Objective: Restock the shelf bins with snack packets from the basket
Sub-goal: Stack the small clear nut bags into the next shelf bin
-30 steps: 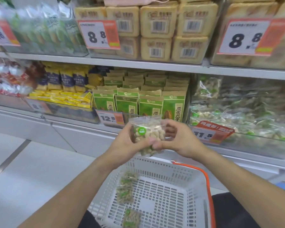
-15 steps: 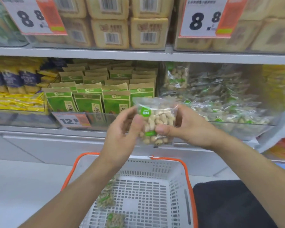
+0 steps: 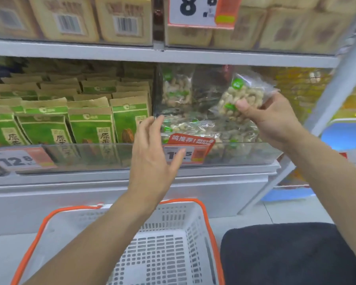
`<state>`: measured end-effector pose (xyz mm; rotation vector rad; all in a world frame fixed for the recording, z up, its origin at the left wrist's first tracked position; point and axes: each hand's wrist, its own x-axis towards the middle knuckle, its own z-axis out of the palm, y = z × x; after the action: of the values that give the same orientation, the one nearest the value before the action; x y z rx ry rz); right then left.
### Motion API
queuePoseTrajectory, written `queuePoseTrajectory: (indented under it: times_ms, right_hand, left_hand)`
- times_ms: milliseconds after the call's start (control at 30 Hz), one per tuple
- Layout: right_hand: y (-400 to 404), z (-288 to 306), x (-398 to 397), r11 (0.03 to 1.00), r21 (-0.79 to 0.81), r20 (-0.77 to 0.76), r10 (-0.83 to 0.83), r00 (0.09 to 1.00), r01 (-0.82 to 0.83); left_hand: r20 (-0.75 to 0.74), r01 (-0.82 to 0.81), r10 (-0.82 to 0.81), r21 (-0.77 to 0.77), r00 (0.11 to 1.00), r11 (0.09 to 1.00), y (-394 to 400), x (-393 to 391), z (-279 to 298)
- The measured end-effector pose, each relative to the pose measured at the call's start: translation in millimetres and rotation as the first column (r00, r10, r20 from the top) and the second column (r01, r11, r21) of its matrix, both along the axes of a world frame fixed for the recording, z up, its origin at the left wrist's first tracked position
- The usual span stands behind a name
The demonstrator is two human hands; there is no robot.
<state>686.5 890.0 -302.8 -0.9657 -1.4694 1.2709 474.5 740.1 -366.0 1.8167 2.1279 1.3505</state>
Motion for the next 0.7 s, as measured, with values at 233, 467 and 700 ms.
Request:
queuePoseTrajectory:
  times_ms: [233, 467, 700]
  right_hand:
    - [54.3, -10.7, -32.8, 0.994, -0.007, 0.065, -0.112, 0.992, 0.112]
    - [76.3, -20.3, -58.7, 0.995, 0.011, 0.117, -0.096, 0.988, 0.095]
    - [83.6, -12.9, -59.5, 0.996, 0.002, 0.084, -0.092, 0.992, 0.092]
  left_hand:
    - [-0.091, -0.021, 0.020, -0.013, 0.996, 1.000, 2.9, -4.2, -6.9]
    - [-0.102, -0.015, 0.017, 0.017, 0.995, 1.000, 4.7, -8.4, -15.3]
    - [-0.115, -0.020, 0.024, 0.033, 0.993, 0.999, 2.9, -5.9, -14.3]
